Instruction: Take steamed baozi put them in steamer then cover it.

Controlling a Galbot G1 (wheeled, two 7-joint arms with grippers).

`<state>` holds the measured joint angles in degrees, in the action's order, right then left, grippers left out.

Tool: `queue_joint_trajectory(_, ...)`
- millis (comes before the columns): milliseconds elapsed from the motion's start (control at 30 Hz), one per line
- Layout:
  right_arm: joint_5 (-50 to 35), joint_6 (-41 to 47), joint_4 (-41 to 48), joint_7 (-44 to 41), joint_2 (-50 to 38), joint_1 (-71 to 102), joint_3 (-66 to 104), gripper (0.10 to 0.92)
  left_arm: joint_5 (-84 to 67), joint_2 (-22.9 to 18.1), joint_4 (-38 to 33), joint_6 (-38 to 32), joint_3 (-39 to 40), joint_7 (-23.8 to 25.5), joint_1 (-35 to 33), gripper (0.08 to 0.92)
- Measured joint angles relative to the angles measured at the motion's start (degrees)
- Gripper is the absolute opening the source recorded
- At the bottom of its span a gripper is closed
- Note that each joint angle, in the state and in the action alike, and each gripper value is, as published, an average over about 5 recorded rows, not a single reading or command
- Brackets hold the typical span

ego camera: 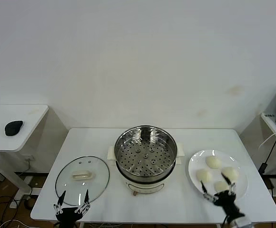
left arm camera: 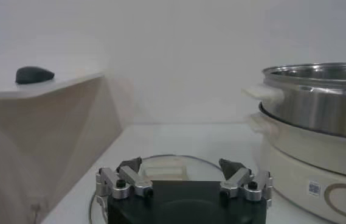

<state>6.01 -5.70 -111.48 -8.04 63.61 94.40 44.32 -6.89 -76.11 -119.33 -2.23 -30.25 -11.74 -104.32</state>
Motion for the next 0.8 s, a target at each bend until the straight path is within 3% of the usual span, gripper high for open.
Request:
queue_joint_trajectory(167, 4.4, 2.67, 1.52, -3.44, -7.17, -3.83, 1.13, 0.823, 2.93, -0.07, 0.25, -0.26, 0.12, 0.23, 0.91, 0.823)
queue_joint_trajectory(433, 8.99, 7.6, 7.13, -15.72, -23.06, -13.74, -1.45, 0.823, 7.62, 0.09, 0.71, -1.2, -0.08, 0.22, 2.4, 0.823)
queue_joint_trajectory(800, 8.28, 10.3, 18.6, -34.8, -36.58, -40.67, -25.89, 0.823, 10.78, 1.05, 0.75, -2.29, -0.99, 0.94, 2.96, 0.823)
